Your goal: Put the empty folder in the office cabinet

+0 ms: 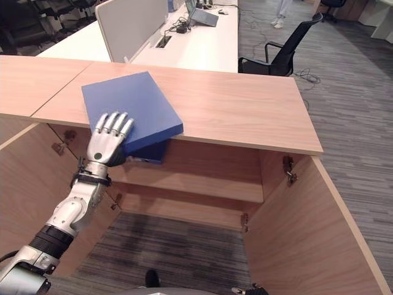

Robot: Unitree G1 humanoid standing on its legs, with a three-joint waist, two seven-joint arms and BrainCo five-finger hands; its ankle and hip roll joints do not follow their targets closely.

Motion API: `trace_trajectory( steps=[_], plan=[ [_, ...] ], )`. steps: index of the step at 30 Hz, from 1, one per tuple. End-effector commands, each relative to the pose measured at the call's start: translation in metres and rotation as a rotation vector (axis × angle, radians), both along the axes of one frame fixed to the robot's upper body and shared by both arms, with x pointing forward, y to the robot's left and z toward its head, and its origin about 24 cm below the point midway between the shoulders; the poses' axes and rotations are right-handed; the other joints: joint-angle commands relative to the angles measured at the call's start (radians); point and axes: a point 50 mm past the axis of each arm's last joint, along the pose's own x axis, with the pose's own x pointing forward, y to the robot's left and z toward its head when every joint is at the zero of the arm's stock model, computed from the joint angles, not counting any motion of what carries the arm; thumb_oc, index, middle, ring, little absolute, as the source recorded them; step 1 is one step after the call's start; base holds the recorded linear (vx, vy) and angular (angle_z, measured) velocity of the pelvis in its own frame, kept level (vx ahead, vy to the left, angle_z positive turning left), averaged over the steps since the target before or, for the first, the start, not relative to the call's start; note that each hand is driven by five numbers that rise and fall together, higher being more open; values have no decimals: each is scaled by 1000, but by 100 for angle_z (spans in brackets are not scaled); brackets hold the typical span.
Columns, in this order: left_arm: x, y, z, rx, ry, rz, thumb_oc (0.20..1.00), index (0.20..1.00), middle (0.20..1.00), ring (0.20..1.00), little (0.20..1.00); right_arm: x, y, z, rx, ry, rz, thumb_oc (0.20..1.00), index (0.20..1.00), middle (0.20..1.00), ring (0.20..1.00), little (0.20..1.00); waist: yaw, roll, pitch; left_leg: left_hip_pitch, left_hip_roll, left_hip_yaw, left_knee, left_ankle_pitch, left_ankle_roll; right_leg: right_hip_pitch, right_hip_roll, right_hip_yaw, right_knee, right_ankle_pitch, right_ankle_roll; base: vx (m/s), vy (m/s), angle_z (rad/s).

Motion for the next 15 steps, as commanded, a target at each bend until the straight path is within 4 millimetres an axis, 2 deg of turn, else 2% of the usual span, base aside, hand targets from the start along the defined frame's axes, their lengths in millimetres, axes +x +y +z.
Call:
trace_trajectory(
  steps=[1, 9, 15],
  plan=[
    [21, 13, 58, -5, -239, 86, 200, 200, 200, 200, 200, 16, 3, 2, -19, -25, 66, 1000, 1000, 1000, 1000, 1000, 2, -28, 29, 90, 25, 42, 1, -160, -41, -25, -59, 2, -61, 65, 67, 0, 0, 0],
    [28, 20, 78, 17, -291, 132, 200, 200, 200, 200, 200, 20, 4, 2, -14, -28, 84, 1000, 1000, 1000, 1000, 1000, -3, -23, 24, 99, 23, 45, 1, -163, -40, -21, -60, 2, -61, 66, 68, 0, 0, 0],
    [27, 26, 71, 30, -254, 161, 200, 200, 200, 200, 200, 19, 5, 2, -12, -28, 91, 1000, 1000, 1000, 1000, 1000, -3, -25, 21, 102, 23, 47, 1, -165, -40, -20, -61, 6, -61, 67, 69, 0, 0, 0]
  ],
)
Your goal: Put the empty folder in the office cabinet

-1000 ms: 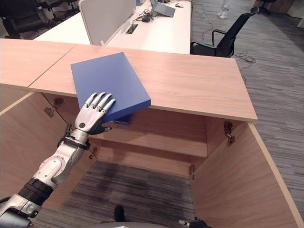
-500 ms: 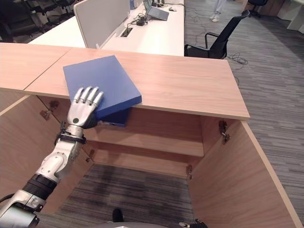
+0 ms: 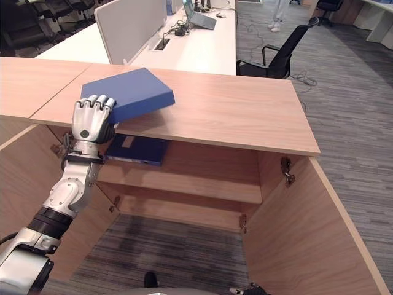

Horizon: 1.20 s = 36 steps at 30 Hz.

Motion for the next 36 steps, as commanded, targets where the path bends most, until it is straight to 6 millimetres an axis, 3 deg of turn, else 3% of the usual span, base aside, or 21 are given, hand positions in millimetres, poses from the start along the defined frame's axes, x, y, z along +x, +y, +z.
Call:
trace_trajectory(
  steps=[1, 3, 9, 13, 14, 17, 20, 21, 27, 30, 36],
  plan=[
    [12, 21, 33, 16, -87, 104, 200, 200, 200, 200, 200, 17, 2, 2, -11, -27, 57, 1000, 1000, 1000, 1000, 1000, -1, -34, 32, 100, 23, 41, 1, -165, -41, -19, -59, 1, -61, 66, 68, 0, 0, 0],
    [14, 30, 16, 13, -6, 150, 200, 200, 200, 200, 200, 18, 2, 3, -12, -31, 58, 1000, 1000, 1000, 1000, 1000, -3, -35, 33, 101, 23, 43, 1, -165, -40, -19, -59, 2, -61, 67, 68, 0, 0, 0],
    [10, 36, -1, -69, 59, 142, 200, 200, 200, 200, 200, 17, 2, 3, -2, -38, 39, 1000, 1000, 1000, 1000, 1000, 1, -37, 37, 101, 22, 43, 1, -164, -40, -20, -58, 0, -61, 68, 67, 0, 0, -1],
    [-27, -2, -16, -573, 149, -267, 200, 200, 200, 200, 200, 29, 13, 4, 50, -87, 16, 1000, 1000, 1000, 1000, 1000, 18, -42, 46, 94, 18, 33, 1, -158, -35, -22, -59, -8, -61, 70, 63, 2, -1, -1],
    [-28, -1, -16, -576, 152, -266, 200, 200, 200, 200, 200, 28, 12, 4, 49, -85, 18, 1000, 1000, 1000, 1000, 1000, 16, -41, 44, 95, 19, 33, 1, -159, -35, -22, -59, -8, -61, 70, 63, -5, 3, 7],
    [-57, -19, -22, -978, 280, -590, 200, 200, 200, 200, 200, 42, 13, 10, 88, -156, 1, 1000, 1000, 1000, 1000, 1000, 26, -36, 49, 91, 14, 28, 1, -155, -33, -25, -61, -10, -61, 75, 64, -1, 2, 2],
    [-87, -20, -26, -1458, 393, -927, 200, 200, 200, 200, 200, 72, 8, 27, 131, -310, 23, 1000, 1000, 1000, 1000, 1000, 34, -20, 54, 87, 10, 21, 1, -152, -29, -25, -63, -15, -61, 80, 65, -13, 28, 7],
    [-93, -19, -31, -1530, 426, -956, 200, 200, 200, 200, 200, 79, 6, 33, 141, -351, 28, 1000, 1000, 1000, 1000, 1000, 38, -17, 57, 87, 9, 19, 1, -152, -28, -25, -63, -16, -61, 80, 64, 58, 8, 3],
    [-113, -7, -54, -1792, 528, -960, 200, 200, 200, 200, 200, 88, 1, 44, 161, -441, 20, 1000, 1000, 1000, 1000, 1000, 52, -6, 62, 96, 4, -1, 1, -169, -35, -9, -62, -12, -61, 62, 70, 20, 1, -1],
    [-118, -2, -57, -1840, 526, -960, 200, 200, 200, 200, 200, 89, 0, 47, 163, -460, 24, 1000, 1000, 1000, 1000, 1000, 54, -5, 64, 95, 2, -7, 1, -168, -34, -8, -63, -14, -61, 60, 70, -9, 6, 6],
    [-124, 14, -74, -1793, 535, -777, 200, 200, 200, 200, 200, 89, -4, 51, 133, -474, 61, 1000, 1000, 1000, 1000, 1000, 66, -4, 66, 88, -3, -20, 1, -165, -32, -6, -65, -25, -61, 59, 69, -12, 5, 9]
  ],
)
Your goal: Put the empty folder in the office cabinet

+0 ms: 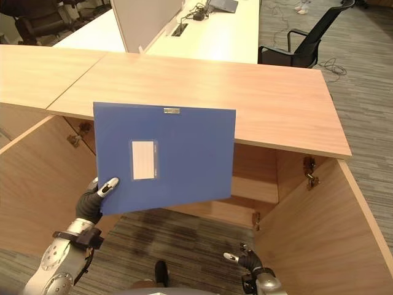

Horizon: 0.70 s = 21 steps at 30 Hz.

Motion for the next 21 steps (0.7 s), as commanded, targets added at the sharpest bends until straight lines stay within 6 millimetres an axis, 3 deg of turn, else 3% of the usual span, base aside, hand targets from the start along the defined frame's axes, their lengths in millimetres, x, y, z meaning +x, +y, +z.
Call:
trace_trajectory(
  steps=[1, 5, 9, 11, 12, 15, 17, 19, 20, 21],
  plan=[
    [9, 15, 19, 90, -115, 63, 200, 200, 200, 200, 200, 26, -11, 16, -39, -106, 17, 1000, 1000, 1000, 1000, 1000, 8, -35, 4, 90, 23, 7, 2, -146, -43, -31, -54, 2, -24, 43, 56, -22, 6, 7],
    [2, 26, 1, 229, -14, 87, 200, 200, 200, 200, 200, 24, -14, 14, -51, -84, 6, 1000, 1000, 1000, 1000, 1000, 12, -34, 6, 85, 22, 1, 2, -146, -41, -34, -55, -2, -24, 45, 57, -14, 5, 5],
    [-1, 37, -6, 375, 29, 103, 200, 200, 200, 200, 200, 22, -18, 13, -61, -72, -4, 1000, 1000, 1000, 1000, 1000, 14, -34, 6, 83, 22, 0, 2, -146, -41, -37, -57, -3, -24, 45, 57, 0, 0, 0],
    [-4, 55, -5, 631, 53, 96, 200, 200, 200, 200, 200, 25, -27, 18, -100, -85, -5, 1000, 1000, 1000, 1000, 1000, 16, -31, 7, 80, 21, -1, 2, -148, -42, -39, -58, -3, -24, 43, 59, 0, 0, 0],
    [-4, 55, -5, 633, 53, 96, 200, 200, 200, 200, 200, 24, -27, 18, -99, -84, -4, 1000, 1000, 1000, 1000, 1000, 16, -32, 6, 80, 21, -1, 2, -148, -42, -39, -58, -3, -24, 43, 59, 0, 0, 0],
    [-4, 82, 0, 1066, 88, 35, 200, 200, 200, 200, 200, 45, -47, 47, -121, -246, -116, 1000, 1000, 1000, 1000, 1000, 10, -25, 4, 80, 19, 0, 2, -156, -40, -41, -62, -1, -24, 44, 62, -7, 21, 2],
    [-1, 90, -1, 1264, 95, 65, 200, 200, 200, 200, 200, 59, -57, 68, -168, -347, -116, 1000, 1000, 1000, 1000, 1000, 8, -26, 3, 82, 17, 2, 2, -161, -39, -42, -66, 2, -24, 42, 63, -6, 16, 0],
    [0, 90, -1, 1302, 81, 84, 200, 200, 200, 200, 200, 63, -59, 76, -190, -379, -101, 1000, 1000, 1000, 1000, 1000, 8, -24, 3, 82, 17, 3, 2, -162, -38, -42, -67, 1, -24, 43, 64, 0, 0, 0],
    [3, 89, 6, 1329, 27, 155, 200, 200, 200, 200, 200, 78, -59, 104, -247, -499, -26, 1000, 1000, 1000, 1000, 1000, 8, -28, 4, 79, 16, 4, 2, -164, -37, -44, -70, 2, -24, 45, 64, 0, 0, 0],
    [3, 87, 10, 1314, -1, 174, 200, 200, 200, 200, 200, 82, -57, 111, -257, -525, 10, 1000, 1000, 1000, 1000, 1000, 10, -29, 4, 78, 16, 5, 2, -164, -38, -44, -70, 1, -24, 45, 64, -32, 15, -1]
  ],
)
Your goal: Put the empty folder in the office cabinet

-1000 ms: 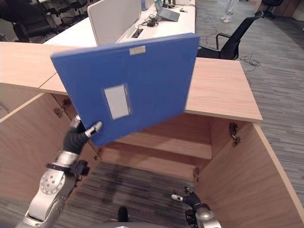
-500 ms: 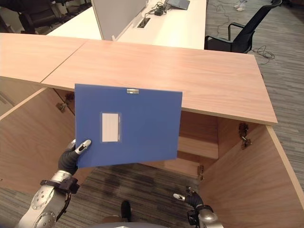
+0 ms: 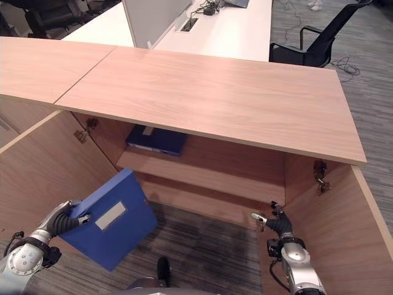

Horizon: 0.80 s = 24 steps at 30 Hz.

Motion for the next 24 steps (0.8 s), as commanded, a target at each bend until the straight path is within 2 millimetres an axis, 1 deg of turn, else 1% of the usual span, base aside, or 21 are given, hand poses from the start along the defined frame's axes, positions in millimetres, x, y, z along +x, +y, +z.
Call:
trace_trajectory(
  steps=[1, 2, 3, 5, 6, 7, 11, 12, 13, 14, 15, 19, 22, 24],
  plan=[
    [18, -7, 43, 49, -307, -9, 200, 200, 200, 200, 200, 26, 5, 36, -123, -147, 145, 1000, 1000, 1000, 1000, 1000, -14, -27, -2, 92, 31, 14, 2, -160, -43, -38, -62, 11, -17, 43, 61, -32, 2, -3],
    [27, -22, 63, 1, -435, -54, 200, 200, 200, 200, 200, 40, 27, 44, -107, -194, 256, 1000, 1000, 1000, 1000, 1000, -10, -32, -5, 91, 33, 15, 2, -159, -44, -38, -63, 8, -17, 44, 60, -25, -2, -4],
    [28, -22, 63, 1, -435, -54, 200, 200, 200, 200, 200, 40, 27, 45, -107, -195, 256, 1000, 1000, 1000, 1000, 1000, -10, -32, -4, 91, 33, 15, 2, -159, -44, -38, -63, 8, -17, 44, 60, 0, 0, 0],
    [33, -33, 73, -24, -488, -96, 200, 200, 200, 200, 200, 50, 42, 46, -95, -210, 312, 1000, 1000, 1000, 1000, 1000, -4, -35, -6, 91, 33, 15, 2, -159, -45, -37, -63, 6, -17, 44, 59, 0, 0, 0],
    [38, -42, 81, -31, -532, -139, 200, 200, 200, 200, 200, 58, 57, 48, -64, -230, 351, 1000, 1000, 1000, 1000, 1000, 1, -35, -7, 92, 34, 14, 2, -159, -46, -36, -62, 5, -17, 43, 59, 0, 0, 0],
    [40, -46, 87, -29, -555, -164, 200, 200, 200, 200, 200, 61, 65, 49, -46, -239, 381, 1000, 1000, 1000, 1000, 1000, 2, -36, -7, 91, 33, 14, 2, -156, -45, -36, -63, 5, -17, 45, 58, 0, 0, 0],
    [44, -60, 105, -41, -635, -244, 200, 200, 200, 200, 200, 70, 93, 50, -19, -246, 497, 1000, 1000, 1000, 1000, 1000, 12, -39, -8, 90, 35, 12, 2, -153, -49, -35, -62, 1, -17, 45, 58, -2, -4, 3],
    [45, -62, 108, -39, -646, -262, 200, 200, 200, 200, 200, 72, 98, 51, -21, -247, 522, 1000, 1000, 1000, 1000, 1000, 14, -39, -8, 89, 35, 11, 2, -153, -50, -34, -62, 0, -17, 45, 58, -71, 11, 1],
    [46, -65, 112, -38, -658, -281, 200, 200, 200, 200, 200, 74, 102, 51, -22, -249, 540, 1000, 1000, 1000, 1000, 1000, 16, -38, -5, 83, 34, 25, 2, -135, -44, -41, -63, -18, -17, 59, 54, 0, 0, 0],
    [47, -69, 116, -39, -670, -312, 200, 200, 200, 200, 200, 76, 107, 53, -28, -254, 564, 1000, 1000, 1000, 1000, 1000, 15, -40, -10, 88, 36, 10, 2, -151, -51, -34, -62, -2, -17, 46, 58, -72, 12, 1],
    [47, -69, 116, -39, -671, -312, 200, 200, 200, 200, 200, 77, 107, 54, -29, -256, 564, 1000, 1000, 1000, 1000, 1000, 17, -39, -5, 81, 35, 24, 2, -134, -45, -41, -64, -19, -17, 60, 55, 0, 0, 0],
    [49, -91, 130, -53, -692, -468, 200, 200, 200, 200, 200, 96, 124, 74, -143, -322, 668, 1000, 1000, 1000, 1000, 1000, 23, -40, -12, 83, 36, 23, 2, -133, -47, -41, -64, -21, -17, 60, 55, -8, 6, 5],
    [48, -98, 135, -62, -692, -529, 200, 200, 200, 200, 200, 102, 126, 80, -180, -345, 683, 1000, 1000, 1000, 1000, 1000, 24, -40, -15, 84, 36, 23, 2, -134, -47, -40, -65, -21, -17, 60, 56, 0, 0, 0],
    [46, -104, 139, -76, -678, -588, 200, 200, 200, 200, 200, 109, 129, 91, -202, -386, 690, 1000, 1000, 1000, 1000, 1000, 24, -38, -16, 85, 37, 26, 2, -135, -47, -38, -65, -22, -17, 60, 57, 0, 0, 0]
  ],
)
